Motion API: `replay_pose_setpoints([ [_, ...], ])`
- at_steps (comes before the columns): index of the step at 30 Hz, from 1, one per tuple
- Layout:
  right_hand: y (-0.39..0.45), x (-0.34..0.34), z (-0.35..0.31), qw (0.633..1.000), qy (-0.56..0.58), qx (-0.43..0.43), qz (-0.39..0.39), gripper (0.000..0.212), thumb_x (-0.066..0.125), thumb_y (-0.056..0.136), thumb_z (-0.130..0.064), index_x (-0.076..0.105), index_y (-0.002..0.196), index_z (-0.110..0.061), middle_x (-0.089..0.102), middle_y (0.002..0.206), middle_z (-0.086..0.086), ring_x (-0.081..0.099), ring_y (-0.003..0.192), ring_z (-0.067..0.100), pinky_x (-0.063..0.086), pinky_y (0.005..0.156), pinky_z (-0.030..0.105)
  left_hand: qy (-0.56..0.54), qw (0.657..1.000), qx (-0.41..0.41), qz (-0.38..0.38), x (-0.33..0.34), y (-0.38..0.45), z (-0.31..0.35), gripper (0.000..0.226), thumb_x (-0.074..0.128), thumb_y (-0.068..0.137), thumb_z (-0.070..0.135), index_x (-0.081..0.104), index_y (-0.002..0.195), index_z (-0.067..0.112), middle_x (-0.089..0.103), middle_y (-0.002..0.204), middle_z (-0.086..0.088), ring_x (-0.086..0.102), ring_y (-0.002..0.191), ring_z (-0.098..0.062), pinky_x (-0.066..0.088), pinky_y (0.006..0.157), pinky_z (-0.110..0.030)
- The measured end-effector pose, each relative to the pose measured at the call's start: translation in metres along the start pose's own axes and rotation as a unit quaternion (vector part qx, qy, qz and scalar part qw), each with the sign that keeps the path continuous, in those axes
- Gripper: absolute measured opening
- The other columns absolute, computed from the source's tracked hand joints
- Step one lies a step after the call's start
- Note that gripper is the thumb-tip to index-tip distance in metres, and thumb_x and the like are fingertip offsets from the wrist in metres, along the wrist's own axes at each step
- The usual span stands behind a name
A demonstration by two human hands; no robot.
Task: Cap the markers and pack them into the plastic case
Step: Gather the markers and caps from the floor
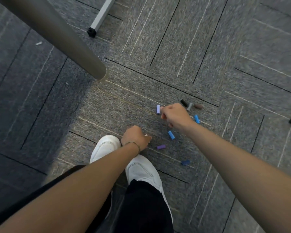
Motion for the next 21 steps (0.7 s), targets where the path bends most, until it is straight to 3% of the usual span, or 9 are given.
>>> replay_pose_setpoints([
  [3, 0.011, 0.001, -0.002, 0.994, -0.101, -0.027, 0.041, 0.045, 0.06, 0.099, -0.039, 0.058, 0.061, -0.013, 0.043, 0.05, 0.002, 0.04, 0.05, 0.02, 0.035, 0.057, 0.031, -0.111, 0.993, 0.023, -0.012, 0.001, -0.001, -0.005, 0.041, 0.061, 0.088, 0.04, 0.068, 0.071, 0.004, 0.066, 0.063, -0.017, 0.057, 0.054, -0.024, 0.054, 0.06, -0.035],
  [6, 0.018, 0.002, -0.01, 0.981, -0.172, -0.032, 0.082, 0.05, 0.064, 0.095, -0.05, 0.051, 0.06, -0.017, 0.042, 0.049, -0.003, 0.041, 0.046, 0.018, 0.034, 0.051, 0.027, -0.317, 0.945, -0.014, -0.075, -0.003, -0.006, -0.003, 0.026, 0.047, 0.096, 0.019, 0.06, 0.078, 0.006, 0.061, 0.065, -0.016, 0.051, 0.047, -0.022, 0.044, 0.046, -0.028],
  [8, 0.023, 0.003, -0.017, 0.971, -0.209, -0.037, 0.112, 0.052, 0.067, 0.091, -0.057, 0.054, 0.062, -0.016, 0.047, 0.052, -0.003, 0.046, 0.047, 0.016, 0.037, 0.051, 0.026, -0.388, 0.915, -0.042, -0.1, -0.011, -0.01, 0.0, 0.023, 0.045, 0.093, 0.013, 0.056, 0.074, 0.008, 0.06, 0.061, -0.01, 0.053, 0.047, -0.023, 0.037, 0.046, -0.026],
  [11, 0.029, 0.003, -0.022, 0.959, -0.248, -0.036, 0.134, 0.056, 0.071, 0.084, -0.063, 0.053, 0.062, -0.015, 0.05, 0.053, -0.003, 0.046, 0.048, 0.014, 0.035, 0.05, 0.026, -0.459, 0.879, -0.052, -0.119, -0.019, -0.009, 0.002, 0.041, 0.05, 0.097, 0.031, 0.049, 0.062, 0.011, 0.062, 0.06, -0.009, 0.061, 0.054, -0.027, 0.047, 0.055, -0.031],
  [14, 0.032, 0.006, -0.023, 0.945, -0.291, -0.036, 0.142, 0.055, 0.075, 0.08, -0.062, 0.056, 0.065, -0.013, 0.058, 0.058, -0.001, 0.054, 0.052, 0.015, 0.043, 0.054, 0.029, -0.474, 0.867, -0.055, -0.145, -0.022, -0.008, 0.004, 0.057, 0.053, 0.096, 0.052, 0.042, 0.054, 0.015, 0.054, 0.054, -0.004, 0.057, 0.051, -0.023, 0.047, 0.055, -0.029],
  [16, 0.032, 0.01, -0.025, 0.941, -0.306, -0.048, 0.139, 0.051, 0.076, 0.083, -0.057, 0.055, 0.065, -0.013, 0.058, 0.06, -0.001, 0.055, 0.054, 0.015, 0.043, 0.055, 0.028, -0.463, 0.873, -0.058, -0.142, -0.023, -0.009, 0.006, 0.055, 0.056, 0.095, 0.05, 0.038, 0.054, 0.019, 0.042, 0.049, 0.001, 0.042, 0.043, -0.016, 0.035, 0.046, -0.022],
  [18, 0.03, 0.013, -0.027, 0.948, -0.291, -0.058, 0.113, 0.043, 0.076, 0.087, -0.047, 0.059, 0.067, -0.013, 0.057, 0.059, -0.002, 0.052, 0.053, 0.012, 0.037, 0.052, 0.025, -0.409, 0.906, -0.029, -0.105, -0.021, -0.006, 0.006, 0.049, 0.063, 0.093, 0.043, 0.038, 0.056, 0.021, 0.034, 0.048, 0.004, 0.031, 0.039, -0.014, 0.028, 0.044, -0.021],
  [21, 0.027, 0.013, -0.028, 0.982, -0.173, -0.067, 0.037, 0.032, 0.074, 0.09, -0.031, 0.068, 0.065, -0.012, 0.052, 0.051, -0.004, 0.044, 0.045, 0.009, 0.034, 0.044, 0.021, -0.233, 0.967, 0.085, -0.051, -0.011, -0.003, 0.006, 0.044, 0.072, 0.086, 0.037, 0.043, 0.058, 0.021, 0.042, 0.048, 0.007, 0.04, 0.044, -0.012, 0.037, 0.053, -0.025],
])
Point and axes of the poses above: each hand's wrist, its own y-axis towards the middle knuckle, its own x-axis out of the palm, z = x × y, the point moved 3 cm from there along y, towards the middle knuckle
